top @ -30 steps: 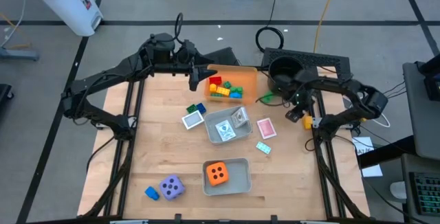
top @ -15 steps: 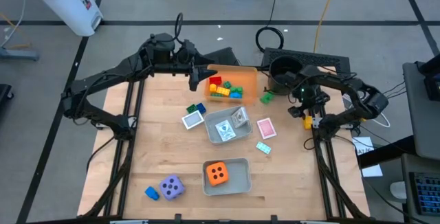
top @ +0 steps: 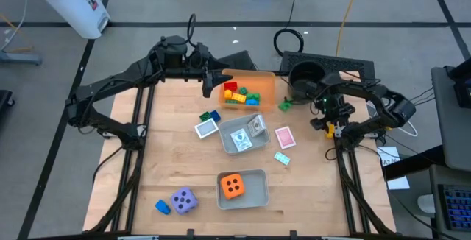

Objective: Pick & Place Toys
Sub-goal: Put the yellow game piece into the orange bin

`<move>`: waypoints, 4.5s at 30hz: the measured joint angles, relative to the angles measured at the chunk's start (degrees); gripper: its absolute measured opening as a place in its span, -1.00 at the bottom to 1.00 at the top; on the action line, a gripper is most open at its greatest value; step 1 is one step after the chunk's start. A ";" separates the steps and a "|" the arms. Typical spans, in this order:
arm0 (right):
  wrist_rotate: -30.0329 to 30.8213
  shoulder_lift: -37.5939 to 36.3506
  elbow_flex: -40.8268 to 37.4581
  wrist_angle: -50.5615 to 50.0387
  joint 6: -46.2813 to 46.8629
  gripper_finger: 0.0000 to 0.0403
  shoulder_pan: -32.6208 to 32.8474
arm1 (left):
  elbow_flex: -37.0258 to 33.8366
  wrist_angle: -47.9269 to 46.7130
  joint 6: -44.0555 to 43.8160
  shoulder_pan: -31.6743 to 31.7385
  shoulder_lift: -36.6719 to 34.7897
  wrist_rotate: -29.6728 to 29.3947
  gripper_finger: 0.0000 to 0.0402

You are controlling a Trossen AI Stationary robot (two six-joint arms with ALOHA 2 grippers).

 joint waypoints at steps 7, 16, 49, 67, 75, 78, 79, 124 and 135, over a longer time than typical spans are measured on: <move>0.00 0.00 0.00 0.00 -1.21 0.42 0.04 | 0.02 -0.02 0.00 0.00 0.00 -0.02 0.26; 0.14 -2.08 0.75 6.40 -5.02 0.42 0.04 | 0.02 -0.02 -0.04 0.00 0.00 -0.02 0.26; 6.23 -2.05 5.92 -8.66 -25.00 -0.98 11.03 | 0.02 0.00 -0.82 0.00 0.00 -0.19 0.26; 9.26 7.82 5.77 -5.07 -33.23 -1.00 11.28 | 0.02 -0.04 -0.79 0.00 0.00 -0.19 0.26; 10.98 7.80 2.29 -5.09 -36.96 -1.00 12.72 | 0.02 -0.06 -0.74 0.00 0.00 -0.19 0.26; 10.68 7.80 0.72 -3.47 -36.66 -1.00 13.96 | 0.02 -0.07 -0.70 0.00 0.00 -0.19 0.26; 10.67 7.80 0.30 -2.95 -36.54 -1.00 14.37 | 0.02 -0.07 -0.70 0.00 0.00 -0.19 0.26; 5.74 7.56 10.60 9.06 -28.41 -1.00 21.48 | 0.02 -0.07 -0.57 0.00 0.00 -0.26 0.26; -1.75 7.54 13.68 6.75 -16.01 -0.49 17.92 | 0.02 -0.09 -0.52 0.00 0.00 -0.24 0.26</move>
